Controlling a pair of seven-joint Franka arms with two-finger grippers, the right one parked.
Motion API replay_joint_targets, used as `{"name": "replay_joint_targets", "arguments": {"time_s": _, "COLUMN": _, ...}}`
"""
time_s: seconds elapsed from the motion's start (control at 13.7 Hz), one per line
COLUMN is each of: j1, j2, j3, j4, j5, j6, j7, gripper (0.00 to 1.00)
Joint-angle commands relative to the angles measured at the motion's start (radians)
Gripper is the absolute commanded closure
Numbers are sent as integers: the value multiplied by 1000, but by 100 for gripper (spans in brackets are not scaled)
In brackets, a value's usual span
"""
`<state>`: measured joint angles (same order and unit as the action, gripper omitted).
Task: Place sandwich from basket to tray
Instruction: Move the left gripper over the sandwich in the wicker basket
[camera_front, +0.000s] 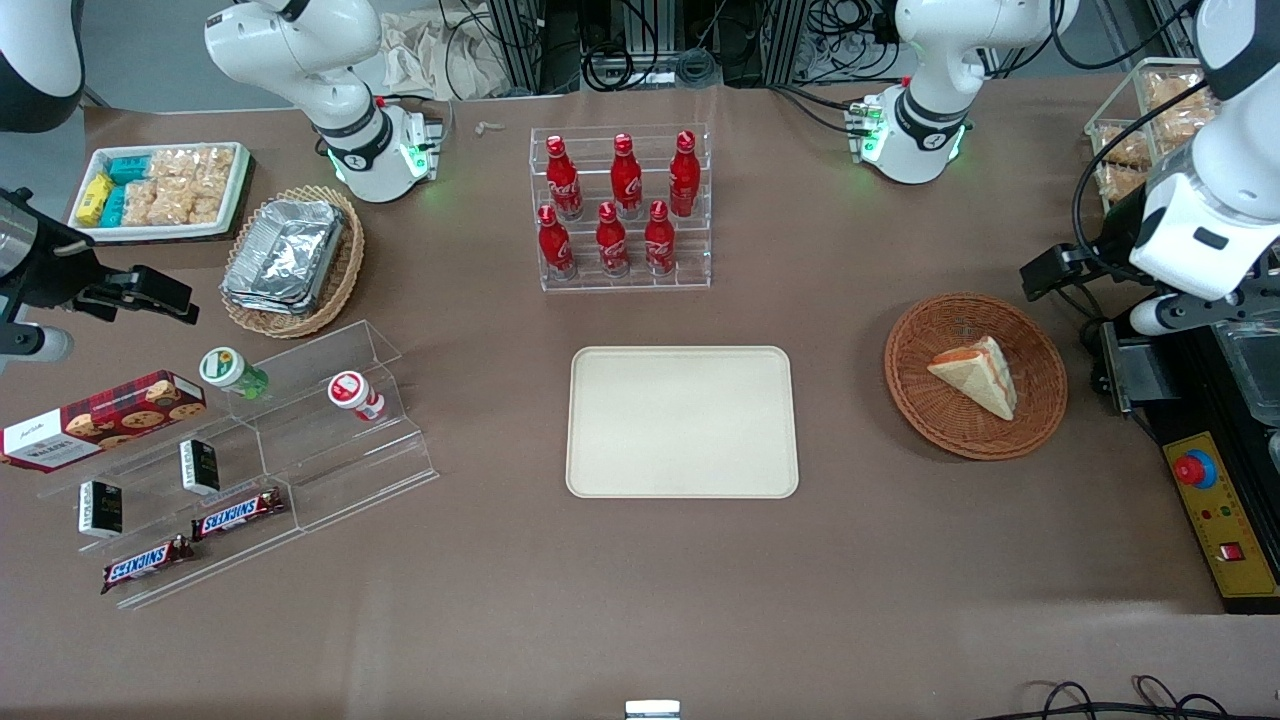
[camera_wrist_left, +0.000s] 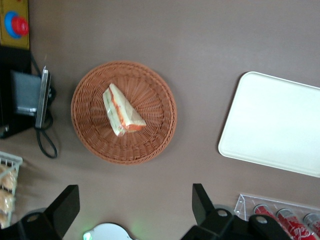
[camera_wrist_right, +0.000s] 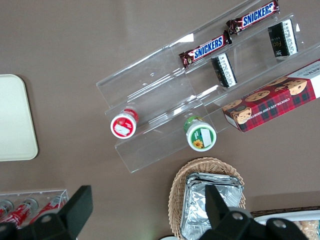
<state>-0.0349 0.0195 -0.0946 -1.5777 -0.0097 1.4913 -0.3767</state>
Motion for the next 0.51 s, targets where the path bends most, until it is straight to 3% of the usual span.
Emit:
{"name": "replay_joint_targets", "arguments": {"time_s": 0.0, "j1": 3, "j2": -20, "j3": 19, "j4": -63, "j5": 14, "j6": -6, "j7": -94, "gripper": 0}}
{"name": "replay_joint_targets", "arguments": {"time_s": 0.29, "j1": 1, "j2": -73, "j3": 87, "j4": -175, "j5": 22, "j6": 53, "j7": -100, "gripper": 0}}
{"name": "replay_joint_targets", "arguments": {"time_s": 0.44, "j1": 1, "j2": -162, "j3": 101, "j4": -324, "j5": 23, "j6": 142, "j7": -105, "gripper": 0}}
